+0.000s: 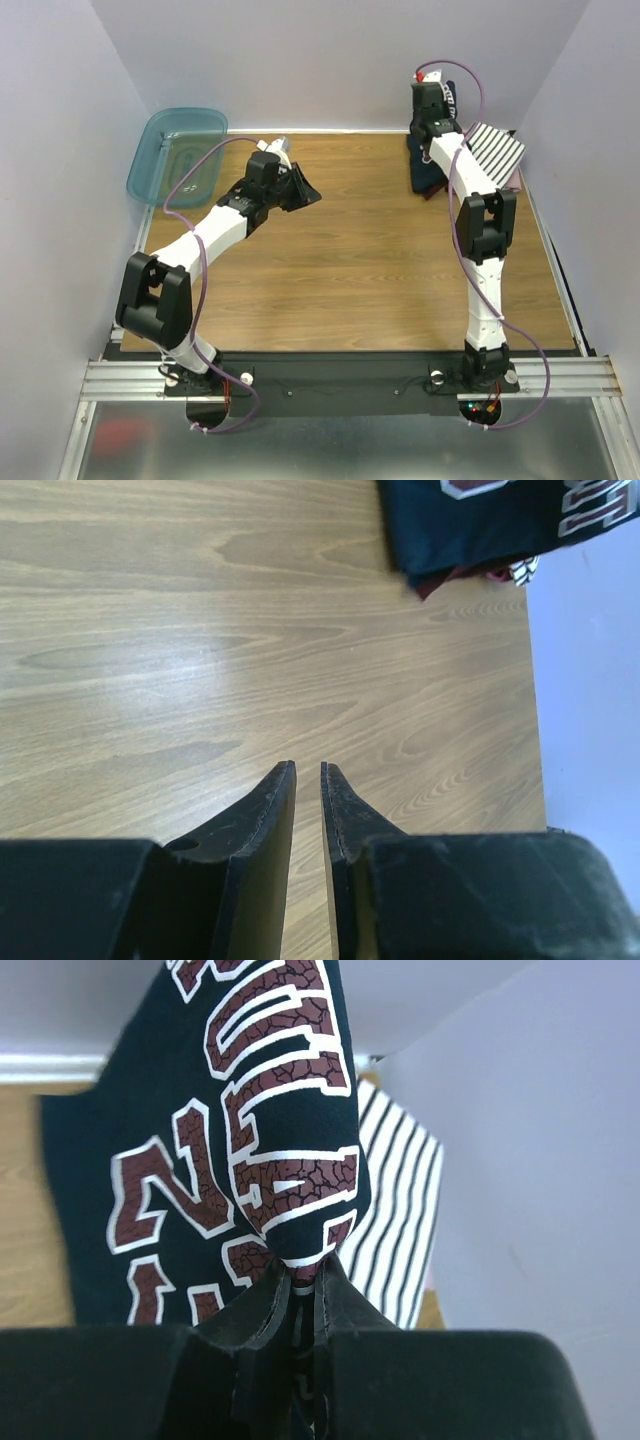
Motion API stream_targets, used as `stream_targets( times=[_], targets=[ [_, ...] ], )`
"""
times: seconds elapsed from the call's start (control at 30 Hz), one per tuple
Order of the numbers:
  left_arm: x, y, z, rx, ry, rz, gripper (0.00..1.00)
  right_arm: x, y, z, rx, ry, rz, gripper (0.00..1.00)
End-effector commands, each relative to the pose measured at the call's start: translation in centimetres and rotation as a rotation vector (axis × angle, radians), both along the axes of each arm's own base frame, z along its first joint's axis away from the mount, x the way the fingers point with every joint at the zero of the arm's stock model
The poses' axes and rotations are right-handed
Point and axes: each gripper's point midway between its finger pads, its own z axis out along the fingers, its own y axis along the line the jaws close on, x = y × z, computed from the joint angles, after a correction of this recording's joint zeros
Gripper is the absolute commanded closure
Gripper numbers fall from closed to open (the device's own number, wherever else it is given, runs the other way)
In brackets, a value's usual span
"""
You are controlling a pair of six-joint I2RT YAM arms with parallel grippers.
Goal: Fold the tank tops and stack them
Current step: Neatly place the folded tank top to the corner
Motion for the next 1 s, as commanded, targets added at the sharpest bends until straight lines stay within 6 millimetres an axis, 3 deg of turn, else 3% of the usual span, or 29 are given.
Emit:
stream_targets(
  times=[0.0,0.23,0.3,0.4,0.43,0.5,0.53,0.57,0.6,0.63,0.7,0.83,0.87,0.9,0.93,0.97],
  targets=[
    [0.0,-0.5,0.1,-0.019,-0.016,-0.043,0.73,0.4,-3.0,5.9,-0.031,-0.127,-0.056,1.00],
    [0.0,-0.7,-0.7,-0.021,-0.003,-0.053,0.73,0.0,-8.1,6.8,0.008,-0.162,-0.115,1.00],
    [0.0,-0.8,-0.8,-0.021,0.001,-0.055,0.73,0.0,-9.0,6.3,0.031,-0.159,-0.113,1.00],
    [-0.1,-0.9,-0.9,-0.025,0.005,-0.062,0.73,-0.5,-11.0,3.9,0.057,-0.126,-0.150,0.95],
    [-0.1,-0.9,-0.9,-0.026,0.005,-0.063,0.73,-0.5,-11.0,3.8,0.064,-0.131,-0.153,0.91],
    [-0.1,-1.0,-0.9,-0.027,0.004,-0.068,0.73,-1.3,-13.1,2.6,0.073,-0.116,-0.204,0.76],
    [-0.2,-1.0,-0.7,-0.029,0.001,-0.069,0.73,-1.8,-14.0,1.8,0.083,-0.108,-0.231,0.57],
    [-0.2,-1.0,-0.7,-0.029,0.000,-0.071,0.73,-2.3,-14.4,1.6,0.079,-0.105,-0.251,0.45],
    [-0.2,-1.0,-0.6,-0.032,-0.001,-0.073,0.73,-2.6,-14.4,1.6,0.077,-0.103,-0.259,0.33],
    [-0.2,-1.0,-0.5,-0.032,-0.003,-0.074,0.73,-2.8,-14.5,1.7,0.088,-0.116,-0.275,0.13],
    [-0.1,-1.0,0.1,-0.038,-0.015,-0.072,0.73,-3.6,-14.0,2.8,0.132,-0.140,-0.267,0.00],
    [-0.1,-0.7,1.8,-0.043,-0.058,-0.055,0.72,-5.5,-11.7,5.7,0.296,-0.214,-0.209,0.00],
    [-0.1,-0.6,2.1,-0.043,-0.065,-0.049,0.72,-5.6,-10.4,6.2,0.375,-0.236,-0.163,0.00],
    [-0.2,-0.4,2.9,-0.043,-0.081,-0.047,0.72,-6.4,-9.5,5.2,0.442,-0.231,-0.159,0.00],
    [-0.1,-0.3,3.2,-0.041,-0.090,-0.041,0.72,-7.4,-8.4,7.4,0.492,-0.271,-0.117,0.00],
    [-0.2,-0.2,3.6,-0.041,-0.097,-0.039,0.72,-7.9,-6.6,7.4,0.570,-0.260,-0.045,0.00]
  ],
)
